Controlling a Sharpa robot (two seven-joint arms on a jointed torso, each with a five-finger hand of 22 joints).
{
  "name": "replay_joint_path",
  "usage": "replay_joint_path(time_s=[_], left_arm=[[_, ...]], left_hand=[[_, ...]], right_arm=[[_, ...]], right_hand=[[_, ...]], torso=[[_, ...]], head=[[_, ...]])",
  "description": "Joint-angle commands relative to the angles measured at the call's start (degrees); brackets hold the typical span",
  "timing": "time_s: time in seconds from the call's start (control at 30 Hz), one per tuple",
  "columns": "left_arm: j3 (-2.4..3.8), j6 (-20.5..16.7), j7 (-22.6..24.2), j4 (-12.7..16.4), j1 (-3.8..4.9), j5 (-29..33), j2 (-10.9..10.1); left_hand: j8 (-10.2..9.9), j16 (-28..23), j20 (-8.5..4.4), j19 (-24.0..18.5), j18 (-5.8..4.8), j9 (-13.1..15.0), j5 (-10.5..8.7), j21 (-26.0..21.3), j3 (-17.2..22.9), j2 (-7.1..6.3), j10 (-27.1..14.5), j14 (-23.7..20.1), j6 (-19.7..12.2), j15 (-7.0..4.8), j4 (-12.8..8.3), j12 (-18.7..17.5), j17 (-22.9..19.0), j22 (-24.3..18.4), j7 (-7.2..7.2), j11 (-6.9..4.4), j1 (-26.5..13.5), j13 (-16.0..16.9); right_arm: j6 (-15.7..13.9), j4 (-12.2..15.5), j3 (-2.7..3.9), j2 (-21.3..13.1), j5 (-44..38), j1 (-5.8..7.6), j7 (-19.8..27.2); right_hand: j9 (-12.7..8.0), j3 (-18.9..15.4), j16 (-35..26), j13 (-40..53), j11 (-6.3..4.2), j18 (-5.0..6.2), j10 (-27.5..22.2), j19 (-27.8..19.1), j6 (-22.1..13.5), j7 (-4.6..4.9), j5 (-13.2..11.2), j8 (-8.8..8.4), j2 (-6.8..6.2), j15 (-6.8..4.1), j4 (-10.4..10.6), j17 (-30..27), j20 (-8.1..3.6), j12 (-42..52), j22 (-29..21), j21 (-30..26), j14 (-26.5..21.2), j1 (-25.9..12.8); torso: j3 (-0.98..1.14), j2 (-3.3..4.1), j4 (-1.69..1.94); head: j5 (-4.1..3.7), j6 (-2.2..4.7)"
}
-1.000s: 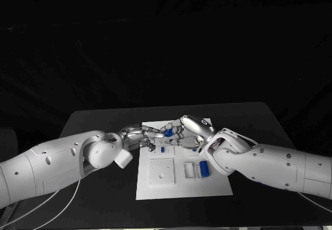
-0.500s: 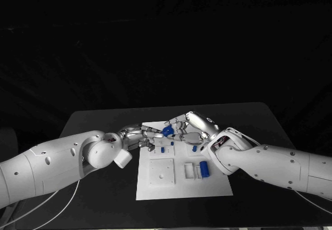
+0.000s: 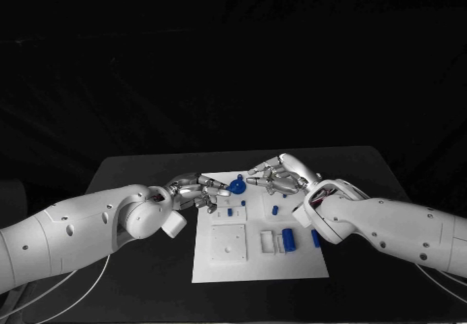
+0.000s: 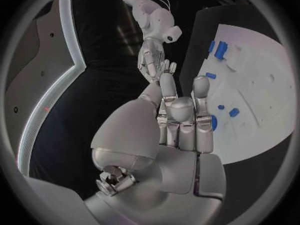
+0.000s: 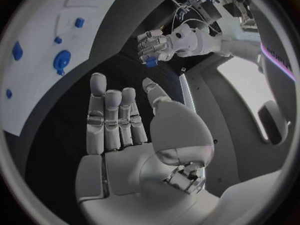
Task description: Assemble the parts on the task board
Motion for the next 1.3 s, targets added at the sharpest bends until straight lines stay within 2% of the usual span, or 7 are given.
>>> replay_joint_path(time_s=[0.03,0.07,0.23,0.33,0.43,0.93,1.3], left_arm=[[0.07,-2.51,2.95,0.04,0.07,-3.8,-0.01],[0.07,-2.62,3.04,0.0,0.07,-3.98,-0.03],[0.07,-2.85,3.29,-0.09,0.07,-4.5,-0.05],[0.07,-2.86,3.37,-0.1,0.07,-4.85,-0.03],[0.07,-2.84,3.38,-0.09,0.07,-5.0,-0.02],[0.07,-2.39,3.17,-0.14,0.07,-5.87,0.1],[0.07,-1.96,3.01,-0.1,0.07,-7.35,0.25]], left_hand=[[0.24,-0.33,-0.19,0.1,-0.09,0.35,0.19,0.22,0.33,0.43,0.45,0.42,2.74,0.12,-0.12,-0.35,0.0,-0.07,-0.86,-0.06,-0.04,-0.01],[0.24,-0.33,-0.19,0.1,-0.09,0.35,0.19,0.22,0.33,0.43,0.45,0.42,2.74,0.12,-0.12,-0.35,0.0,-0.07,-0.86,-0.06,-0.04,-0.01],[0.25,-0.29,-0.22,0.2,-0.04,0.34,0.23,0.33,0.41,0.4,0.56,0.54,2.81,0.07,-0.22,-0.46,0.24,-0.04,-0.86,-0.1,-0.08,-0.01],[0.24,-0.31,-0.22,0.22,-0.02,0.33,0.23,0.35,0.44,0.39,0.58,0.55,2.8,0.06,-0.25,-0.5,0.24,-0.04,-0.86,-0.11,-0.08,-0.01],[0.24,-0.31,-0.22,0.22,-0.02,0.33,0.23,0.35,0.44,0.39,0.58,0.55,2.8,0.06,-0.25,-0.5,0.24,-0.04,-0.86,-0.11,-0.08,-0.01],[0.24,-0.35,-0.21,0.23,0.04,0.3,0.23,0.41,0.49,0.38,0.65,0.6,2.81,0.03,-0.29,-0.61,0.4,-0.03,-0.87,-0.13,-0.14,0.02],[0.25,-0.4,-0.24,0.25,0.06,0.27,0.23,0.49,0.52,0.36,0.7,0.64,2.84,0.01,-0.33,-0.71,0.51,-0.01,-0.88,-0.14,-0.19,0.05]], right_arm=[[11.81,0.48,0.12,-0.31,12.9,0.0,-9.16],[12.89,0.58,0.18,-0.41,14.9,0.02,-10.68],[17.21,1.09,0.37,-0.52,22.8,0.1,-16.95],[19.51,1.51,0.44,-0.37,27.15,0.14,-20.04],[20.52,2.03,0.47,-0.04,30.91,0.17,-21.83],[17.27,2.75,0.5,0.82,39.59,0.19,-20.17],[16.16,3.07,0.5,1.4,42.79,0.19,-15.69]], right_hand=[[0.11,-0.56,0.89,0.52,-0.19,0.51,0.7,0.98,0.23,-0.39,0.68,-0.21,0.47,-0.16,1.66,1.04,-0.17,0.58,0.17,0.58,1.57,-2.44],[0.17,-0.62,1.09,0.73,-0.23,0.53,0.85,1.16,0.38,-0.46,-0.31,-0.2,0.7,-0.23,2.15,1.38,-0.23,0.73,0.21,0.71,1.95,-3.38],[0.71,-1.57,2.3,3.68,-0.72,0.5,3.13,2.16,1.97,-1.1,-0.53,-0.17,0.93,-0.75,3.66,4.03,-0.77,2.59,0.57,1.77,4.47,-5.43],[0.73,-2.74,2.46,4.71,-0.64,0.52,3.68,2.25,1.62,-0.97,-1.28,-0.15,1.11,-0.76,4.2,5.29,-0.82,2.91,0.67,2.28,5.13,-5.73],[0.76,-4.0,2.2,5.33,-0.62,0.61,3.8,2.05,1.48,-0.91,-1.17,-0.16,1.48,-0.72,4.51,6.16,-0.76,2.79,0.65,2.68,5.36,-5.47],[0.71,-5.76,1.56,5.95,-0.46,0.66,3.7,1.7,0.96,-0.75,-0.17,-0.16,1.31,-0.6,4.96,6.97,-0.65,2.48,0.37,3.06,5.26,-5.96],[0.59,-5.83,0.84,5.61,-0.23,0.68,2.88,1.16,0.25,-0.49,-0.18,-0.18,1.42,-0.38,3.99,6.69,-0.43,1.88,0.06,2.87,4.56,-5.34]], torso=[[0.06,0.0,0.05],[0.09,0.0,0.05],[0.07,0.02,0.06],[0.08,0.03,0.06],[0.07,0.02,0.08],[0.06,0.02,0.08],[0.08,0.04,0.06]], head=[[-0.08,0.01],[-0.07,0.02],[-0.1,0.12],[-0.11,0.04],[-0.19,-0.01],[-0.12,-0.09],[-0.2,-0.09]])
